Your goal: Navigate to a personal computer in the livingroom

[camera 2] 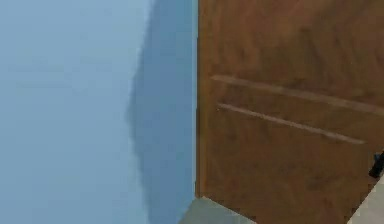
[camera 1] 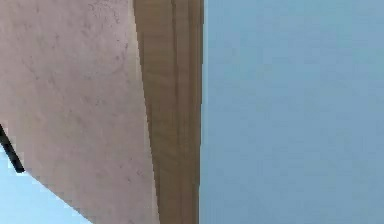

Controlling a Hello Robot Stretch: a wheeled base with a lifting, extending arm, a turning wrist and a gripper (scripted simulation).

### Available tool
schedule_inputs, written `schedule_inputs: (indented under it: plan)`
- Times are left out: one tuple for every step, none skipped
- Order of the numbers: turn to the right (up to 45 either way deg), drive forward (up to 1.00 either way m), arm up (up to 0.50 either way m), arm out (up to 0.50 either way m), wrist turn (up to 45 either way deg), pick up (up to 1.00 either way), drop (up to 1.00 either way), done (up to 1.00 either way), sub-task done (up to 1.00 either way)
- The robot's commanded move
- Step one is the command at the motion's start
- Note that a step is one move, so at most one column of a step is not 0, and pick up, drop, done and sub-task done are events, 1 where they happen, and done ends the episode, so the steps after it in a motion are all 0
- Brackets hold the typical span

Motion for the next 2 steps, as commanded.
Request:
schedule_inputs:
  plan:
    - [-45.0,0.0,0.0,0.0,0.0,0.0,0.0,0.0,0.0]
    - [-9.0,0.0,0.0,0.0,0.0,0.0,0.0,0.0,0.0]
